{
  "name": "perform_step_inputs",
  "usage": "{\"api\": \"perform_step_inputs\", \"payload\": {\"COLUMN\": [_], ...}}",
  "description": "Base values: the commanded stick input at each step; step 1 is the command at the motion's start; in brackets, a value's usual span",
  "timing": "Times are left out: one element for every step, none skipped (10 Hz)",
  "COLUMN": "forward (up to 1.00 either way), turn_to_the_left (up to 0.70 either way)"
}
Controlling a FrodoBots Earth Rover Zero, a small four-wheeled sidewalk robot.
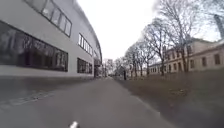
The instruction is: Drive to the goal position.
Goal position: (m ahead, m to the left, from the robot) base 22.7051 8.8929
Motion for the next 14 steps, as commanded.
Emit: {"api": "perform_step_inputs", "payload": {"forward": [1.00,1.00,1.00,1.00,1.00,1.00,1.00,1.00,1.00,1.00,1.00,1.00,1.00,1.00], "turn_to_the_left": [0.00,0.00,0.00,0.00,0.00,0.00,0.00,0.00,0.00,0.00,0.00,0.00,0.00,0.00]}}
